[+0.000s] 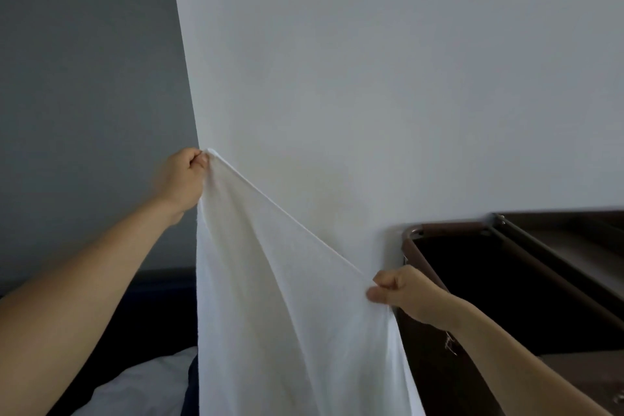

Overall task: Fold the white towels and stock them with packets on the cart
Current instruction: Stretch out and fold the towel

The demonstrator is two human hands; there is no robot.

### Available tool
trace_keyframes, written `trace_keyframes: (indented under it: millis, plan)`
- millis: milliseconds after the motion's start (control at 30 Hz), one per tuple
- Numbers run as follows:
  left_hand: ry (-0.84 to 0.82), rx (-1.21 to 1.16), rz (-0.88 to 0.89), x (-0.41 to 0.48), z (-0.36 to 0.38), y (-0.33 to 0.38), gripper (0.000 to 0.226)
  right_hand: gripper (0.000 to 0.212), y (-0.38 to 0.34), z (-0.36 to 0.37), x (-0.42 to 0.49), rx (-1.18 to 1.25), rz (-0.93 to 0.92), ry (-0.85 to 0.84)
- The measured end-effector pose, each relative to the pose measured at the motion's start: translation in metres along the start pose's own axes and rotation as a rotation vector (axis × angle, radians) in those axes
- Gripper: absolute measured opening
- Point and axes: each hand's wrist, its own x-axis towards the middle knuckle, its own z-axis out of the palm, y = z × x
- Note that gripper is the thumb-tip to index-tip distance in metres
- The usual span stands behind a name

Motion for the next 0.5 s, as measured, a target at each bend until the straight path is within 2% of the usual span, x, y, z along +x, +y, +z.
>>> trace_keyframes:
  millis: [67, 200, 333, 467, 500]
  plan:
    - [-0.009, -0.016, -0.005, 0.0, -0.003, -0.001, 0.036, 0.016, 0.0, -0.005, -0.002, 0.097, 0.0, 0.048]
    - [-0.054, -0.002, 0.027, -0.007, -0.002, 0.0, 0.035, 0.014, 0.0, -0.007, -0.001, -0.041, 0.022, 0.131]
    - [-0.046, 0.009, 0.011, -0.013, -0.004, -0.003, 0.035, 0.019, 0.002, -0.008, -0.006, 0.1, -0.007, 0.372]
    - [-0.024, 0.062, -0.022, -0.018, -0.001, -0.005, 0.035, 0.007, -0.001, 0.006, -0.012, 0.154, -0.064, 0.452]
    - [-0.005, 0.079, -0.03, -0.018, 0.0, -0.004, 0.034, 0.011, -0.004, 0.008, -0.014, 0.168, -0.081, 0.47]
